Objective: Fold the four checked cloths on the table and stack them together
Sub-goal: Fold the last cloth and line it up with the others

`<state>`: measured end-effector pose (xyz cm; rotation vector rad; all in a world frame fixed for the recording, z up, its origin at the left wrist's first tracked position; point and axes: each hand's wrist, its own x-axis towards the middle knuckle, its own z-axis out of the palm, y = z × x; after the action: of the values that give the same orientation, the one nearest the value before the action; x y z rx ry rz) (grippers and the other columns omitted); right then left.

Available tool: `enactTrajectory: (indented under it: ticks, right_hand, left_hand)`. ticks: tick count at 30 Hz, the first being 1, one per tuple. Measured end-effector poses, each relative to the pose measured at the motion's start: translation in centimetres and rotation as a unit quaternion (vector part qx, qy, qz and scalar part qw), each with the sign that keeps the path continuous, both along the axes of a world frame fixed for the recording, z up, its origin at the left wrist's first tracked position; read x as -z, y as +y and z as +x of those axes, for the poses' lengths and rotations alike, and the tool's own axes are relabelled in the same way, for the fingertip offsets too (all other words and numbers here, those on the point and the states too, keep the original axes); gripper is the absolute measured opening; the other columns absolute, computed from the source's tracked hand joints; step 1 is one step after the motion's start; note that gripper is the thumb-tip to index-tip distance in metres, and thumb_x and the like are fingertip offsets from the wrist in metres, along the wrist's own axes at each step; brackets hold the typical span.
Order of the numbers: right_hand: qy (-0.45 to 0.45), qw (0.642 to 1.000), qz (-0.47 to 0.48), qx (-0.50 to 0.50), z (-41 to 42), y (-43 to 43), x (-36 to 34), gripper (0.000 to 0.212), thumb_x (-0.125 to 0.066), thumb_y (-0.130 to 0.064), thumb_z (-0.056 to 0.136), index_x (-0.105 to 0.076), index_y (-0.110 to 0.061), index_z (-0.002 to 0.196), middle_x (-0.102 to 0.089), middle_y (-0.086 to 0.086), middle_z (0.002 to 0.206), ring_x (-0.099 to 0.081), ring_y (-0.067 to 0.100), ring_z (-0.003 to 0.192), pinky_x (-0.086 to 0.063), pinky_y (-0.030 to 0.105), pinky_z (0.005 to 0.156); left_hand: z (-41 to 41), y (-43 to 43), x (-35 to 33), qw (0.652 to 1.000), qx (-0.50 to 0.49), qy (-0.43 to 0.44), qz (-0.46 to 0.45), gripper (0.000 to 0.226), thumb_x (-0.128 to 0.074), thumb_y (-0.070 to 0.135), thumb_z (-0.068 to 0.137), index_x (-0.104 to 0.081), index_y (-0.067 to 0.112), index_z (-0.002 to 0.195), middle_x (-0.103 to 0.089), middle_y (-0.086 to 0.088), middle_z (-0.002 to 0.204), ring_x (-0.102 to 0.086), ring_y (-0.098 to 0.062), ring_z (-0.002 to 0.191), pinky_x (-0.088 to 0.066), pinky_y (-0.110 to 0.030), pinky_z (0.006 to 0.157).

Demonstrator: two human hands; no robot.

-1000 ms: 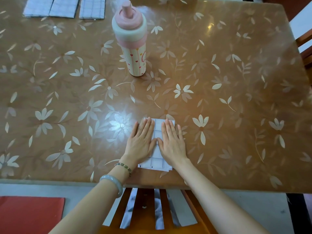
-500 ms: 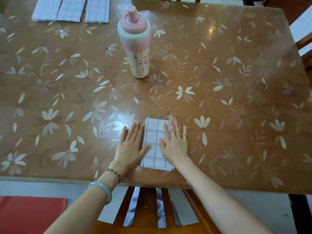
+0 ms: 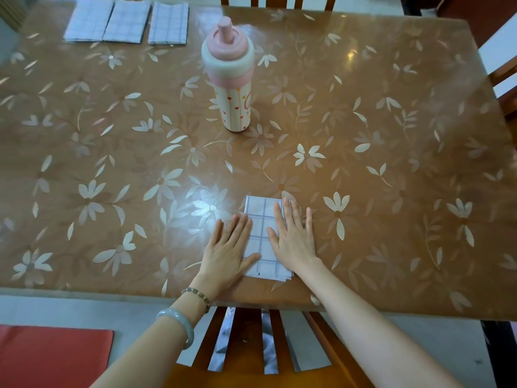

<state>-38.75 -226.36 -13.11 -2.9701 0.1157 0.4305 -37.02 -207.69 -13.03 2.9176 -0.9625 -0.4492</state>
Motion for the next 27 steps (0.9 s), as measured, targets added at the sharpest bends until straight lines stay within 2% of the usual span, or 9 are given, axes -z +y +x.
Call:
enactTrajectory:
  ticks: [3, 5, 7, 10, 14, 17, 21, 24, 27]
  right_hand:
    - [-0.041, 0.991, 0.118, 0.047, 0.1, -0.7, -1.3, 0.062, -0.033, -0.035, 0.099, -0.009, -0.013, 0.151, 0.006, 0.01, 0.159, 0.009, 0.023, 0.146, 0.004, 0.045, 0.118]
    - [-0.111, 0.965, 0.2, 0.132, -0.8, -1.0, -2.5, 0.054, -0.05, -0.017, 0.093, -0.034, -0.009, 0.144, -0.016, 0.013, 0.156, -0.01, 0.027, 0.145, -0.013, 0.039, 0.117]
    - [-0.116, 0.94, 0.242, 0.211, -1.9, -1.0, -3.0, 0.04, -0.058, -0.014, 0.088, -0.054, -0.008, 0.127, -0.041, 0.01, 0.134, -0.034, 0.028, 0.129, -0.031, 0.035, 0.108]
    - [-0.064, 0.949, 0.222, 0.214, -3.4, -1.0, -2.4, 0.04, -0.064, -0.021, 0.085, -0.058, -0.01, 0.123, -0.048, 0.004, 0.112, -0.043, 0.023, 0.114, -0.039, 0.034, 0.098]
    - [-0.065, 0.954, 0.196, 0.215, -3.9, -0.9, -1.9, 0.042, -0.065, -0.026, 0.084, -0.057, -0.016, 0.124, -0.051, 0.003, 0.115, -0.043, 0.023, 0.114, -0.041, 0.036, 0.097]
    - [-0.069, 0.956, 0.19, 0.213, -3.9, -0.9, -1.9, 0.041, -0.065, -0.027, 0.083, -0.058, -0.017, 0.123, -0.052, 0.003, 0.116, -0.043, 0.023, 0.112, -0.04, 0.035, 0.096]
    - [-0.044, 0.942, 0.246, 0.224, -3.4, -1.4, -2.4, 0.037, -0.068, -0.022, 0.081, -0.061, -0.016, 0.117, -0.048, 0.0, 0.11, -0.045, 0.02, 0.11, -0.041, 0.033, 0.096]
    - [-0.072, 0.892, 0.356, 0.271, -1.8, -2.5, -4.4, 0.033, -0.07, -0.018, 0.079, -0.065, -0.015, 0.111, -0.047, -0.002, 0.109, -0.051, 0.015, 0.107, -0.041, 0.028, 0.096]
    - [-0.063, 0.877, 0.41, 0.241, 0.5, -4.0, -7.8, 0.048, -0.072, -0.021, 0.079, -0.057, -0.02, 0.124, -0.045, -0.006, 0.125, -0.041, 0.006, 0.115, -0.033, 0.028, 0.104]
  left_hand:
    - [-0.3, -0.8, -1.0, 0.998, -0.048, 0.019, -0.03, 0.08, -0.034, 0.058, 0.09, -0.032, 0.003, 0.147, -0.029, -0.015, 0.155, -0.024, -0.028, 0.144, -0.009, -0.041, 0.116]
    - [-0.3, -1.8, -1.8, 0.989, -0.104, 0.053, -0.092, 0.079, -0.047, 0.048, 0.088, -0.022, 0.008, 0.151, -0.019, -0.011, 0.159, -0.016, -0.027, 0.147, -0.009, -0.037, 0.116]
    - [-0.2, -2.8, -2.4, 0.97, -0.171, 0.091, -0.148, 0.084, -0.057, 0.036, 0.085, -0.014, 0.012, 0.152, -0.018, -0.007, 0.159, -0.017, -0.026, 0.144, -0.017, -0.038, 0.115]
    - [0.0, -4.4, -2.9, 0.93, -0.262, 0.103, -0.236, 0.086, -0.067, 0.033, 0.081, -0.021, 0.006, 0.148, -0.037, -0.009, 0.147, -0.034, -0.028, 0.133, -0.026, -0.036, 0.109]
    - [1.0, -5.9, -3.1, 0.861, -0.385, 0.112, -0.311, 0.07, -0.075, 0.023, 0.077, -0.038, 0.004, 0.134, -0.054, -0.009, 0.12, -0.049, -0.027, 0.112, -0.041, -0.038, 0.096]
    - [1.5, -6.3, -3.5, 0.81, -0.452, 0.15, -0.344, 0.051, -0.07, 0.019, 0.08, -0.045, 0.009, 0.123, -0.056, -0.002, 0.106, -0.055, -0.02, 0.097, -0.044, -0.032, 0.08]
    - [1.5, -6.2, -4.3, 0.805, -0.403, 0.224, -0.373, 0.018, -0.061, 0.011, 0.084, -0.059, 0.017, 0.1, -0.062, 0.008, 0.089, -0.058, -0.007, 0.079, -0.04, -0.017, 0.059]
    - [1.5, -5.1, -4.5, 0.779, -0.374, 0.289, -0.412, 0.018, -0.062, 0.006, 0.084, -0.065, 0.011, 0.101, -0.067, 0.004, 0.091, -0.061, -0.006, 0.08, -0.044, -0.014, 0.06]
    - [1.7, -3.6, -5.4, 0.766, -0.347, 0.363, -0.402, 0.015, -0.065, 0.006, 0.083, -0.067, 0.014, 0.096, -0.069, 0.001, 0.09, -0.066, -0.017, 0.084, -0.049, -0.019, 0.065]
